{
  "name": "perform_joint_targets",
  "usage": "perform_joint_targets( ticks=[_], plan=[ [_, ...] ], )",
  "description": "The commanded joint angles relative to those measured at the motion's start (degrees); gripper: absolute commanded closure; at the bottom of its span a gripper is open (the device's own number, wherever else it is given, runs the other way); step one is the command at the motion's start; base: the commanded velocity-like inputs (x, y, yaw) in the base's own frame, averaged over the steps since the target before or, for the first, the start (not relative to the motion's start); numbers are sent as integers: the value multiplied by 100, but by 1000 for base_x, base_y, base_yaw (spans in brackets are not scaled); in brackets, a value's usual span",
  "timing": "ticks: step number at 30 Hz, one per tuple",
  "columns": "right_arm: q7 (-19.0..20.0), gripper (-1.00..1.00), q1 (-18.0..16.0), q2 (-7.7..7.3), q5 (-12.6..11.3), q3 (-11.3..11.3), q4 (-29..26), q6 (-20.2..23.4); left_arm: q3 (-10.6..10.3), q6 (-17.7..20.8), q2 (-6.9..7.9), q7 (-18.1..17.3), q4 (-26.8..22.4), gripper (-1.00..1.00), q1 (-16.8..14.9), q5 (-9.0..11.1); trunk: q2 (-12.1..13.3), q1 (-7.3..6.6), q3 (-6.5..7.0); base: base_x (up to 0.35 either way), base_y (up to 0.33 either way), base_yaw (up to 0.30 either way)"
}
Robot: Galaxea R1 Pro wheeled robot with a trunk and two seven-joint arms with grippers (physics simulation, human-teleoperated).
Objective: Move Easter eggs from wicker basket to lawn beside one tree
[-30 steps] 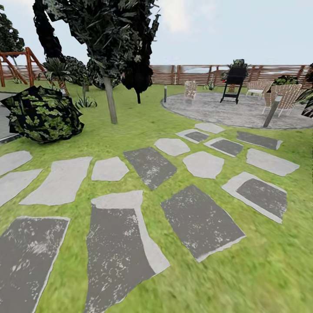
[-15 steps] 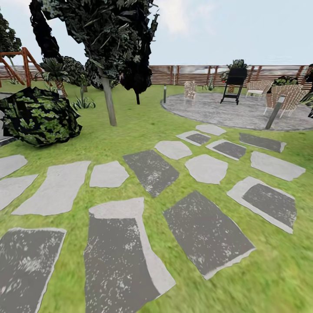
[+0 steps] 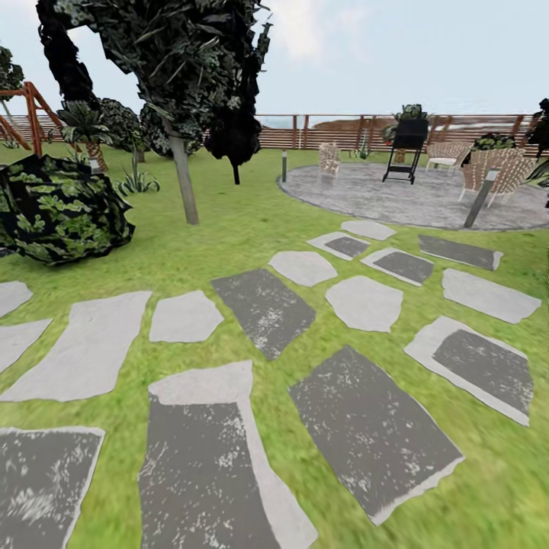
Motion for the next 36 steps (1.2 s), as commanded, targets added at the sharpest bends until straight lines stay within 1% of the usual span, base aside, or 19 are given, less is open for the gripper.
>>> perform_joint_targets(
  ticks=[1, 26, 36],
  plan=[
    [-1, -100, 0, -1, -1, 37, -2, -12, -6, -14, 1, -1, -1, -100, 0, -2, -2, 3, -4, 317, 106, -51],
    [-8, -100, 0, -8, -5, 9, -15, -12, -3, -12, 1, -1, -1, -100, 0, -5, -2, 3, -4, 322, 99, -8],
    [-7, -100, 0, -4, -5, 11, 4, -12, 0, -11, -8, -1, -1, -100, 0, -5, -2, 3, -4, 326, 75, -222]
  ],
)
